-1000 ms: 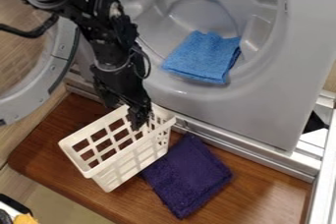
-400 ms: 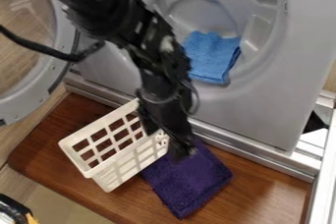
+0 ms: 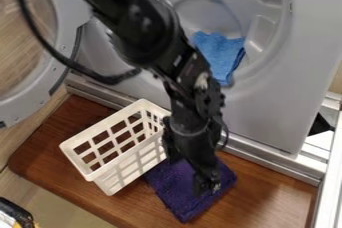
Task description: Move purple cloth to the right corner of the table
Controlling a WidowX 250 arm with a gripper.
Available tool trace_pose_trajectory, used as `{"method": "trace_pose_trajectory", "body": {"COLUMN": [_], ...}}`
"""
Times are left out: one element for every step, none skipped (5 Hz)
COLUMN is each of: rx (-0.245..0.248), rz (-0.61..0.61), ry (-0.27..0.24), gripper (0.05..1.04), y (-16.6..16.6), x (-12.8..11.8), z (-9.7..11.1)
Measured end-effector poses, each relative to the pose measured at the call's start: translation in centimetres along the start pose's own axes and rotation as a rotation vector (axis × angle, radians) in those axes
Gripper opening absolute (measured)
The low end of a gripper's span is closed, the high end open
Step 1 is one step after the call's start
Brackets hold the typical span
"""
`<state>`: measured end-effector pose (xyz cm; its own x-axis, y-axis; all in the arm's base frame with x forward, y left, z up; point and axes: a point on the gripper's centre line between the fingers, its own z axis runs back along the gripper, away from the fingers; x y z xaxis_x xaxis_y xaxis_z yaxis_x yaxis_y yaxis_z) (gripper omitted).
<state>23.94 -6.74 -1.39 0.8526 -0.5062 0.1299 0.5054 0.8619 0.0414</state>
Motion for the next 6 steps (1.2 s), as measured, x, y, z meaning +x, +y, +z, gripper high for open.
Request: {"method": "trace_pose_trajectory", "body": {"rx": [0.005, 0.004, 0.015, 0.009, 0.000, -0.025], "rz": [0.018, 0.020, 0.045, 0.085, 0.101, 0.108], "ry": [0.061, 0.087, 0.106, 0.123, 0.138, 0.137], "gripper": [0.999, 0.999, 0.999, 0.999, 0.999, 0.999], "y": [0.9, 1.5, 2.3, 3.5, 3.8, 3.6], "x": [-0.4, -0.3, -0.7, -0.8, -1.0, -0.6], "z": [-2.1, -3.3, -4.0, -4.9, -5.6, -6.2]}}
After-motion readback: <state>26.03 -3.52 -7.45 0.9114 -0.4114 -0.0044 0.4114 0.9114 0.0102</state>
